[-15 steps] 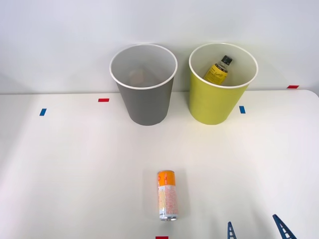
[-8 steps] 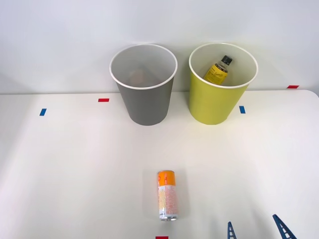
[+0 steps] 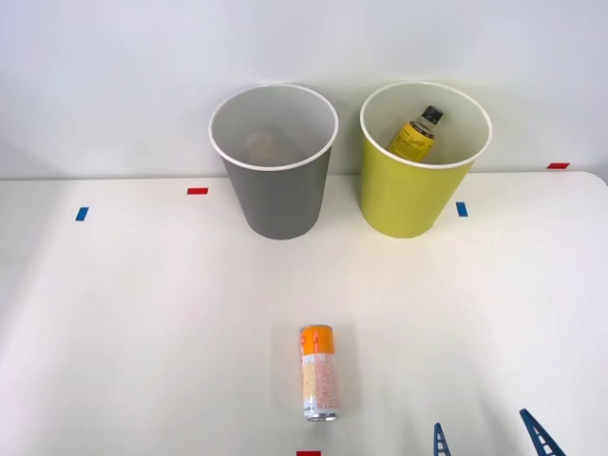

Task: Put cans in the gray bin, plastic bottles in the light green bin

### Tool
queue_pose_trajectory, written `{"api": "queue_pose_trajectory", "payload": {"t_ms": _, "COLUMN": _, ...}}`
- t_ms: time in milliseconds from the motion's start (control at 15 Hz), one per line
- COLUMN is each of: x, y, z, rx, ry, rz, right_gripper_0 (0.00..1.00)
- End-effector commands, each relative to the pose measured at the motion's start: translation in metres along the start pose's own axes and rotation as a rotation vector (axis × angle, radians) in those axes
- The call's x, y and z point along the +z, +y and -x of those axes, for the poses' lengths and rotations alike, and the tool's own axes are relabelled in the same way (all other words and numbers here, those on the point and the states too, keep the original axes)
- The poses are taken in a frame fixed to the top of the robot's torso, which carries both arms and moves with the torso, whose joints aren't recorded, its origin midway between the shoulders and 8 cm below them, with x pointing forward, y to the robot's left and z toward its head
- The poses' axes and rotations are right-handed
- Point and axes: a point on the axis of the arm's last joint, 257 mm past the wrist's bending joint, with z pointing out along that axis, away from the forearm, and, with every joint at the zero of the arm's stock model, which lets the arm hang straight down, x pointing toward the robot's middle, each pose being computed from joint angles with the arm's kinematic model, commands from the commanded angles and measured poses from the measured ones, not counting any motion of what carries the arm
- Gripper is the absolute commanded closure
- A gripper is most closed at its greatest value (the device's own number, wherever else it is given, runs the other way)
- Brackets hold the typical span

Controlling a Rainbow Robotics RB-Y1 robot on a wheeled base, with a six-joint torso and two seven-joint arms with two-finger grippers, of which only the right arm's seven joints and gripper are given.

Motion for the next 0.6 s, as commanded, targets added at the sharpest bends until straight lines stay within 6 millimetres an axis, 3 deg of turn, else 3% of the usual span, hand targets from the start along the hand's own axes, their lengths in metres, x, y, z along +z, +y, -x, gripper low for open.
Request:
{"api": "queue_pose_trajectory", "payload": {"t_ms": 67, "x": 0.0000, "y": 0.0000, "z": 0.0000, "rx": 0.000, "ry": 0.000, "rz": 0.000, "right_gripper_0": 0.00}}
{"api": "queue_pose_trajectory", "payload": {"t_ms": 600, "x": 0.0000, "y": 0.0000, "z": 0.0000, "rx": 0.000, "ry": 0.000, "rz": 0.000, "right_gripper_0": 0.00}}
